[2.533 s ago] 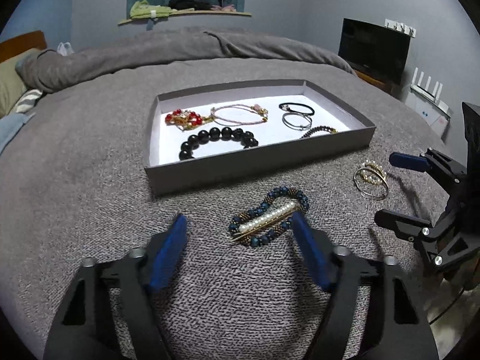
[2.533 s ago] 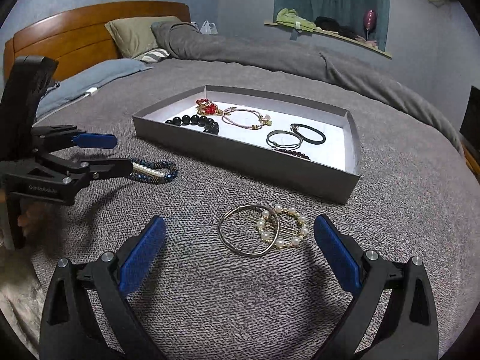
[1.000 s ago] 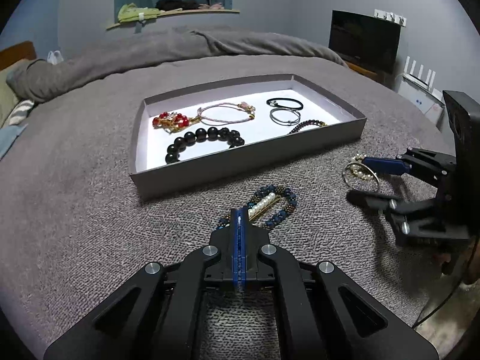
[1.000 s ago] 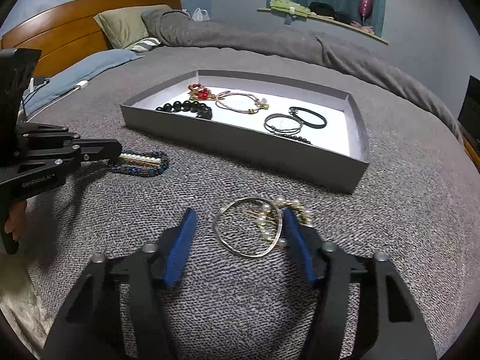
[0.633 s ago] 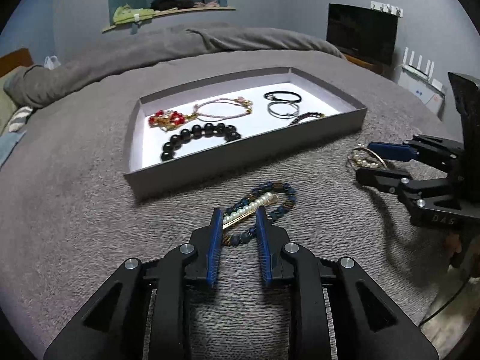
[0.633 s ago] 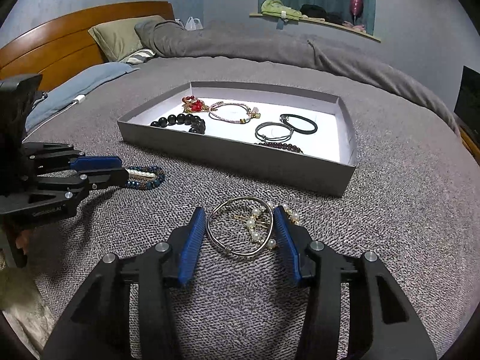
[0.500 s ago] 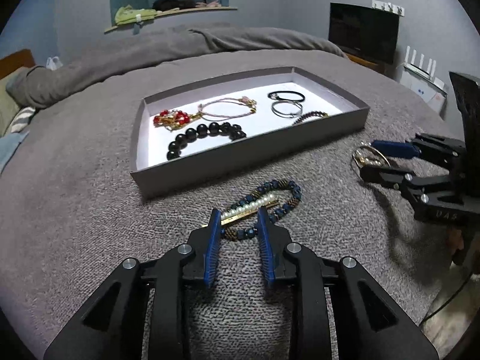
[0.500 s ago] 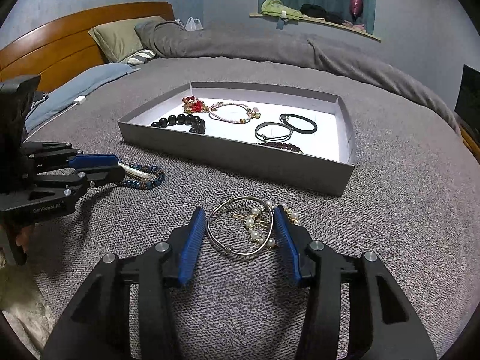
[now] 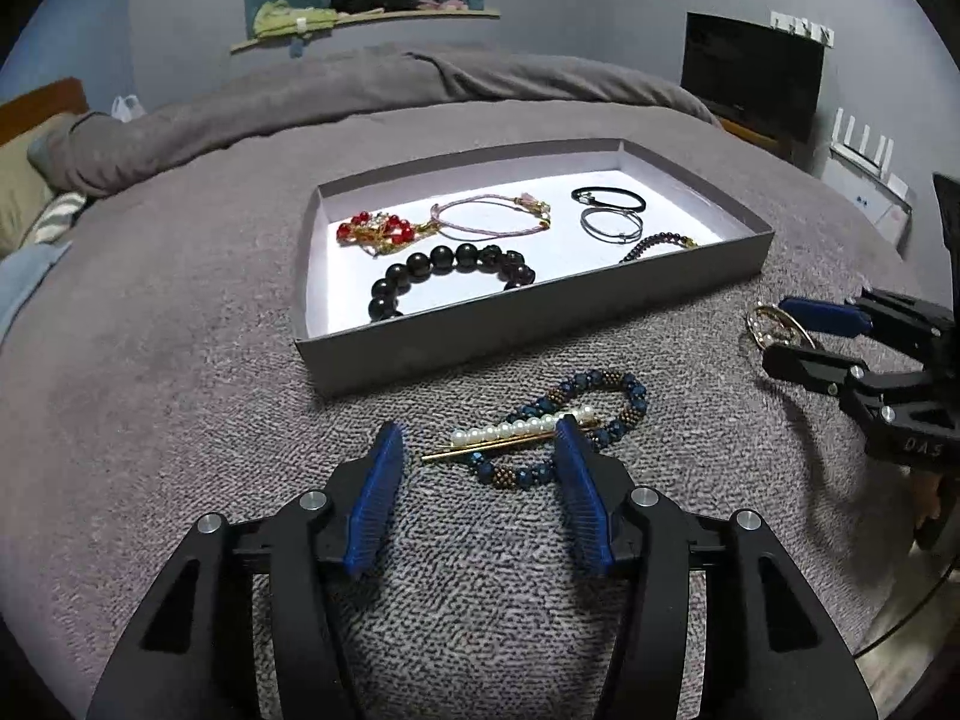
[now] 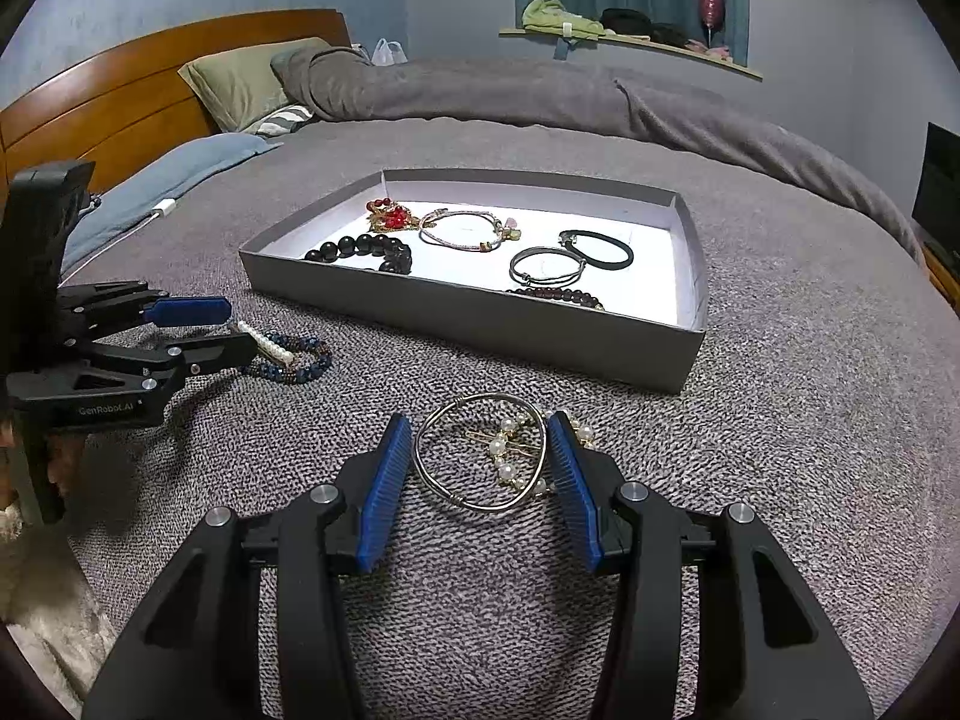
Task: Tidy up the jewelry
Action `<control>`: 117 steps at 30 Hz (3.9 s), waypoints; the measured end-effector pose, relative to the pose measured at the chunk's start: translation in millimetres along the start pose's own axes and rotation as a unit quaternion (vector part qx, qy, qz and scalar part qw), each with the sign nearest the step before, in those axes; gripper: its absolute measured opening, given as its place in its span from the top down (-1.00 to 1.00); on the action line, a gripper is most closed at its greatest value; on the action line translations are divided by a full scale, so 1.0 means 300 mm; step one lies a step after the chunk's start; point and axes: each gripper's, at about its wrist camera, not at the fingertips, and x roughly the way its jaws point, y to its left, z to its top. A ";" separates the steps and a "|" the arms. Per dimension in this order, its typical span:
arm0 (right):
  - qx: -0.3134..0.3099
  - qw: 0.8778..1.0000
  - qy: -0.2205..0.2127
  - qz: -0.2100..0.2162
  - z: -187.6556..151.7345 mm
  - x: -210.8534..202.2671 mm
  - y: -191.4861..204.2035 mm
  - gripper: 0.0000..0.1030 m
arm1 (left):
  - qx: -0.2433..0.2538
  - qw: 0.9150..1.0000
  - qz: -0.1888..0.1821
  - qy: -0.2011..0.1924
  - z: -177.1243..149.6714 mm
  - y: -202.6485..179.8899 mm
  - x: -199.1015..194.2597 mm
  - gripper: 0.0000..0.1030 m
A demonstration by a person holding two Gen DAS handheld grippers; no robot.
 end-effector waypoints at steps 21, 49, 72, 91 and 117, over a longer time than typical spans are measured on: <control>0.004 1.000 -0.011 0.004 0.002 -0.019 -0.004 0.08 | -0.027 0.997 -0.071 -0.035 0.027 0.028 -0.102 0.90; 0.050 0.994 -0.099 -0.020 0.355 -0.009 -0.108 0.08 | -0.048 0.990 -0.020 -0.128 0.402 0.127 -0.126 0.92; 0.099 0.993 0.016 -0.063 0.478 0.372 -0.295 0.08 | -0.087 0.996 -0.004 -0.001 0.364 0.297 0.241 0.85; 0.151 0.986 0.049 -0.048 0.470 0.444 -0.357 -0.19 | -0.045 0.999 0.004 0.028 0.349 0.241 0.290 0.93; 0.215 0.966 -0.131 -0.052 0.488 0.080 -0.349 -0.90 | -0.071 0.995 0.040 -0.058 0.362 0.206 0.122 -0.82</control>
